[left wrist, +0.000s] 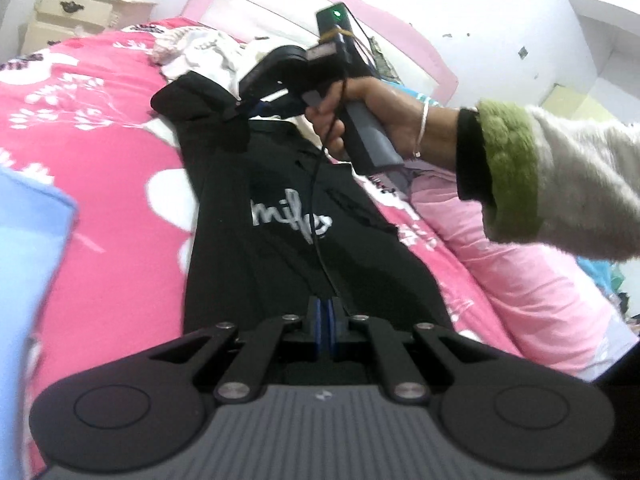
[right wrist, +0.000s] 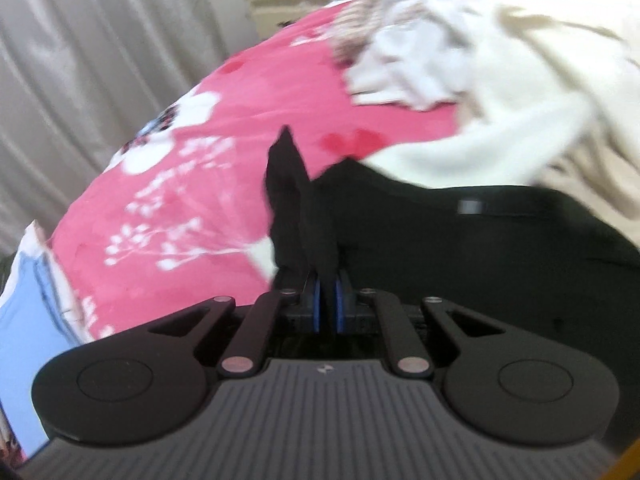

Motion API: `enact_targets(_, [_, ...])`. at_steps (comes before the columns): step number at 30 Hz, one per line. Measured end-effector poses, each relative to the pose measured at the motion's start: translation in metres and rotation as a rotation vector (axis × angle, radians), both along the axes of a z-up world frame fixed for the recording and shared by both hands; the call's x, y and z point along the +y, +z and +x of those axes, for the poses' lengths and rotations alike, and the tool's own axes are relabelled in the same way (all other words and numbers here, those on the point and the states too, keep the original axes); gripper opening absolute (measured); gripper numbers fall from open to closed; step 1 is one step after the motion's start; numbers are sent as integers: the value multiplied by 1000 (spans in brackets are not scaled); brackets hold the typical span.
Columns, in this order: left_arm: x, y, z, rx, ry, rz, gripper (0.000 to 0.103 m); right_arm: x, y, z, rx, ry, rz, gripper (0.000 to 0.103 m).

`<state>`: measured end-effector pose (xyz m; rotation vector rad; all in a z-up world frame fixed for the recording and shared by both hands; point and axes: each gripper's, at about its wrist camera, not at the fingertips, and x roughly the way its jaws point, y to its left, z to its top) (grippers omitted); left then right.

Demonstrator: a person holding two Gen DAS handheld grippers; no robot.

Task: Fold clothes

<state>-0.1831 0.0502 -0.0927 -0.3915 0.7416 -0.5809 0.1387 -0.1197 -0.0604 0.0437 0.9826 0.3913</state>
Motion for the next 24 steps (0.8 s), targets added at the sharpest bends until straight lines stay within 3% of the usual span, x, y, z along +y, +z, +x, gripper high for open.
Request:
enact_targets(15, [-90, -9, 50, -6, -206, -36, 4, -146, -11, 2, -53, -216, -38, 5])
enact_targets(24, [-108, -14, 56, -5, -290, -46, 4, -199, -12, -6, -69, -268, -23, 4])
